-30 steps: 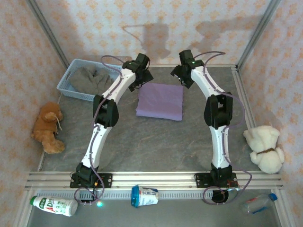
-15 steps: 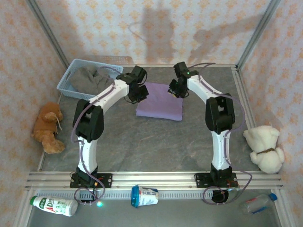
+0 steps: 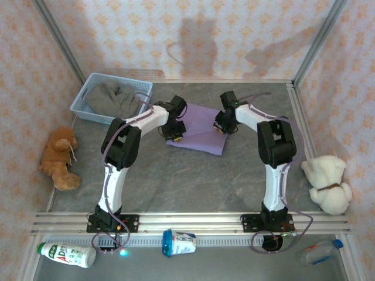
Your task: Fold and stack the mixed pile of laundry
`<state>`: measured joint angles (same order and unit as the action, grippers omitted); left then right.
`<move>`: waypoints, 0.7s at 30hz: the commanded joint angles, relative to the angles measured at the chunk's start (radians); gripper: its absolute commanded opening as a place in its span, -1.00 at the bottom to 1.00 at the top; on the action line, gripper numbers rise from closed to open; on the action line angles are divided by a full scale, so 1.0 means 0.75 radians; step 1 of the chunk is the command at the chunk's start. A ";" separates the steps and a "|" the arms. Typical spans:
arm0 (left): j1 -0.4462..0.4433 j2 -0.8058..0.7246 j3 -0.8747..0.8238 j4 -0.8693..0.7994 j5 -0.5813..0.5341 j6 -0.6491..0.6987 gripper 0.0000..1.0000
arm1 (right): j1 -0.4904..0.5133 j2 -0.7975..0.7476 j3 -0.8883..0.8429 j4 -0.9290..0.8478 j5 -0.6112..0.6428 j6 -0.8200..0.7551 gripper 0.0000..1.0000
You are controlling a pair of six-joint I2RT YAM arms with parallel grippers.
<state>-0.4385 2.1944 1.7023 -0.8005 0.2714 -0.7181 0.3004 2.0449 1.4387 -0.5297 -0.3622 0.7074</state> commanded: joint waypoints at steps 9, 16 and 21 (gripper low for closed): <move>0.014 0.436 0.795 -0.278 0.077 0.238 0.08 | 0.142 -0.420 -0.376 -0.066 0.113 0.138 -0.09; 0.100 0.394 1.036 -0.323 0.179 0.252 0.81 | 0.241 -0.286 -0.034 -0.351 0.329 -0.149 0.34; 0.204 0.135 0.742 -0.254 0.149 0.252 1.00 | 0.357 -0.082 0.234 -0.491 0.455 -0.234 0.59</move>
<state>-0.3378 2.4439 2.3405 -0.9833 0.3862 -0.5404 0.5220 1.8977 1.5528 -0.7673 -0.1314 0.6037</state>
